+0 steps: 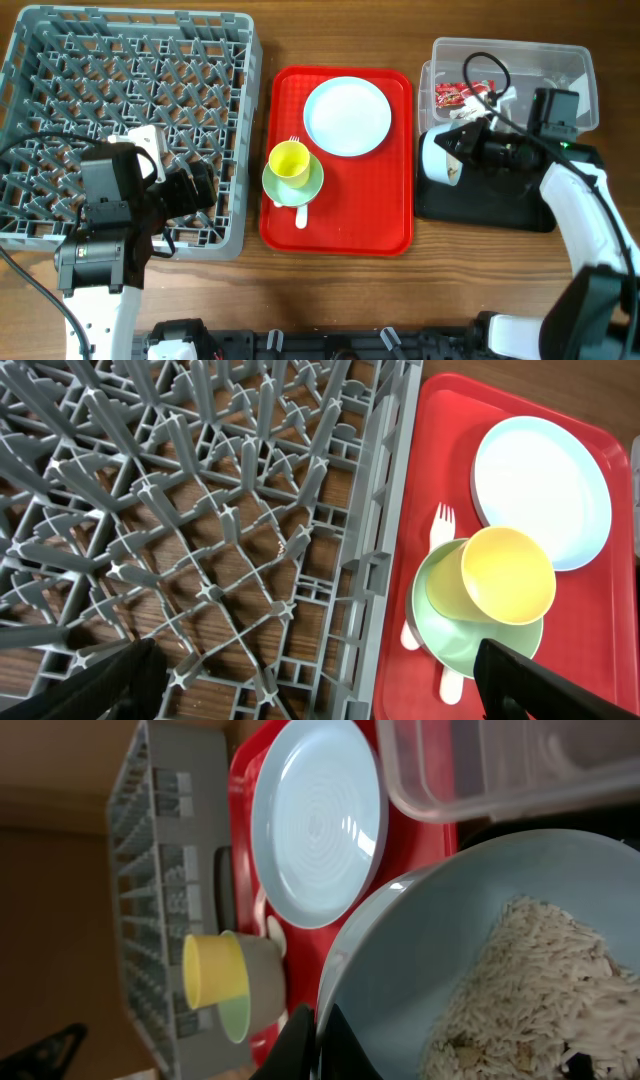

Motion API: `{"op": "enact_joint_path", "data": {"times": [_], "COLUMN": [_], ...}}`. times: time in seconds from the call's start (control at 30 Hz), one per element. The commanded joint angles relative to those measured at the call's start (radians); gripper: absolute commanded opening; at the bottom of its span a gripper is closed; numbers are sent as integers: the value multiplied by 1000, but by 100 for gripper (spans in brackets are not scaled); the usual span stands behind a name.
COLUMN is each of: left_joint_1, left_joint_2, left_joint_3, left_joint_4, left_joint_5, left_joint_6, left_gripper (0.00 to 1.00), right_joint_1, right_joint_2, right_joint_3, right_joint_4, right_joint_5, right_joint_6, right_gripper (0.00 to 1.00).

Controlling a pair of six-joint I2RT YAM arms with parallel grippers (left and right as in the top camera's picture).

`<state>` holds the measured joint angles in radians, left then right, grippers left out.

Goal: Sort waste into correct bins and load items into the dishwasher rack
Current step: 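Carry the bowl over the black tray and tip out the rice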

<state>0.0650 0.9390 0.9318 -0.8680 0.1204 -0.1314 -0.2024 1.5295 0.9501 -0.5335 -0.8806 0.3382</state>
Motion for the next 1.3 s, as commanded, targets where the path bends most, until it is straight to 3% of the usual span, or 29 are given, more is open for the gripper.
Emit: {"op": "enact_joint_path", "data": {"times": [0.0, 0.33, 0.93, 1.27], "left_joint_1": [-4, -4, -4, -4], "left_joint_2": [-2, -2, -2, -2], "left_joint_3": [19, 19, 19, 19], "left_joint_4": [3, 3, 3, 3], "left_joint_5": [9, 9, 9, 9], "left_joint_6": [19, 19, 19, 19], "left_gripper": [100, 100, 100, 100], "right_joint_1": [-49, -151, -324, -349], "right_joint_2": [77, 146, 149, 149], "right_joint_3": [-14, -14, -14, -14], "right_joint_4": [26, 55, 97, 221], "right_joint_5": [-279, -454, -491, -668], "right_joint_6": [-47, -33, 246, 432], "right_gripper": [4, 4, 4, 4]}}
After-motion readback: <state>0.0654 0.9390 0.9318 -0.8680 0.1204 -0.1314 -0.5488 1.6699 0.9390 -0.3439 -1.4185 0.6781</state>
